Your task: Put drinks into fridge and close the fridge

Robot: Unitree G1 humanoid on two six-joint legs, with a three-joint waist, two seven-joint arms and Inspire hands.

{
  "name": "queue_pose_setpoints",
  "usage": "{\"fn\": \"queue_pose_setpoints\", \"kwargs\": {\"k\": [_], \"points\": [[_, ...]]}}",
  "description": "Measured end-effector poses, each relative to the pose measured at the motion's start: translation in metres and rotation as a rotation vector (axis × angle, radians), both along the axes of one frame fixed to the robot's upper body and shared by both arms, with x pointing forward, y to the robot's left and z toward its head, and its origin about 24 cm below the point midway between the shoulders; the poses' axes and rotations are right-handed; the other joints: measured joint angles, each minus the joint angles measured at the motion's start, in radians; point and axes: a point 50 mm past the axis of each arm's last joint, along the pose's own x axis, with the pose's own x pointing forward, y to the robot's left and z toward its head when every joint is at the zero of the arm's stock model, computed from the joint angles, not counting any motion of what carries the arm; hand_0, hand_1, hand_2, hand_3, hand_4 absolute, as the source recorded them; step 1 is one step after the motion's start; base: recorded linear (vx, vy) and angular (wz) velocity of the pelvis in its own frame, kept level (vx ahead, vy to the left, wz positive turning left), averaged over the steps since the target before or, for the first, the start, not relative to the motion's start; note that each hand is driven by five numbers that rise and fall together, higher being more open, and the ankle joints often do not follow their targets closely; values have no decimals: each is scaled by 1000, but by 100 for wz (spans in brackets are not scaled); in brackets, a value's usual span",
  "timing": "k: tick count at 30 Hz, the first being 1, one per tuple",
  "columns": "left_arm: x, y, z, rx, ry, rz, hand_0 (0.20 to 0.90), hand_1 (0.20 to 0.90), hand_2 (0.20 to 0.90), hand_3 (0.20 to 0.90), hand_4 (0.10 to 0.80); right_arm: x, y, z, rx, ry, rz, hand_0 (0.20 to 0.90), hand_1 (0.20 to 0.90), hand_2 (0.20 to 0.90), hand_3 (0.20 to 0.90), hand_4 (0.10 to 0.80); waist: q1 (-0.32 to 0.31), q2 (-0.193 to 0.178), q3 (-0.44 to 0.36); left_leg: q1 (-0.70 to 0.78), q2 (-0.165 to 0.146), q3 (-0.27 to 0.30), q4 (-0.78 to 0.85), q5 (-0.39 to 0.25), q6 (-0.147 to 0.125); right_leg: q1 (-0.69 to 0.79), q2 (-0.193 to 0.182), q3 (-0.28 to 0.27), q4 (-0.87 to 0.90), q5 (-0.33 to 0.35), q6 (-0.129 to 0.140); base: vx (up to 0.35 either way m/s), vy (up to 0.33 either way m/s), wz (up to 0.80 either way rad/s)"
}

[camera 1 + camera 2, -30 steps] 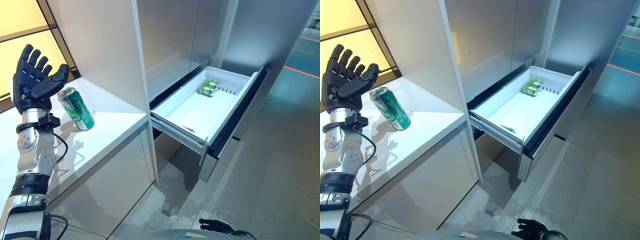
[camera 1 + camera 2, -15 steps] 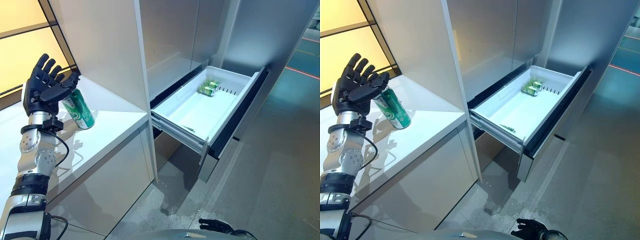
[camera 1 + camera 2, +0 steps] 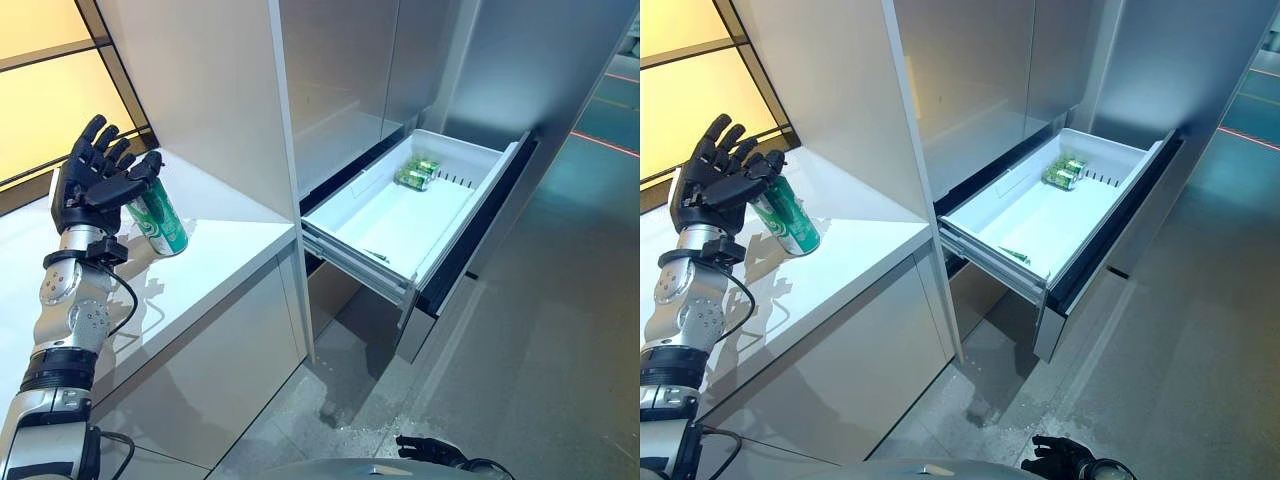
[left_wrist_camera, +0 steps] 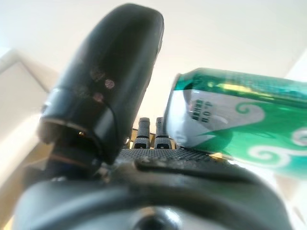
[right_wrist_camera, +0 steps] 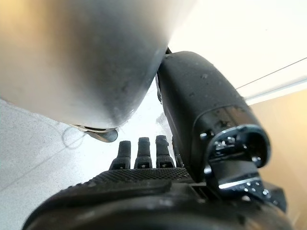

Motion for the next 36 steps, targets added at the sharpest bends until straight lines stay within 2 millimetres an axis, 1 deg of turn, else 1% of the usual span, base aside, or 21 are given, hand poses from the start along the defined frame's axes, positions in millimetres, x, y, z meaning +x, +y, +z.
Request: {"fn": "queue_pose_setpoints", "kwargs": {"k": [7, 13, 25, 32, 36], "points": [[2, -2, -3, 89, 67, -6, 900, 900, 900, 900, 800, 0, 0, 0, 0, -1, 2, 900, 900, 900, 900, 800, 0, 0, 1, 0, 0, 0, 0, 0, 0, 0, 0, 1, 0, 0, 0, 0, 0, 0], [2, -1, -4, 127, 96, -2, 900, 900, 900, 900, 800, 1, 0, 0, -1, -3, 1, 900, 900, 900, 900, 800, 0, 1, 4, 1, 0, 1, 0, 0, 0, 0, 0, 3, 0, 0, 0, 0, 0, 0], [2, 0, -4, 133, 104, 15, 900, 900, 900, 900, 800, 1, -2, 1, -1, -9, -18, 900, 900, 900, 900, 800, -1, 5, 13, 3, 0, 9, 0, 0, 0, -2, 0, 8, 3, 0, 0, 0, 0, 0], [1, 3, -11, 122, 134, 43, 900, 900, 900, 900, 800, 2, -2, 1, -1, -11, -18, 900, 900, 900, 900, 800, -5, 5, 14, 6, 1, 14, 0, -1, 0, -3, 0, 17, 4, 0, 0, 11, 4, -3], [1, 4, -11, 118, 136, 59, 900, 900, 900, 900, 800, 2, -2, 1, -1, -13, -17, 900, 900, 900, 900, 800, -10, 4, 14, 6, 1, 15, 0, -1, 1, -3, 0, 20, 4, 0, 0, 3, 1, -1]]}}
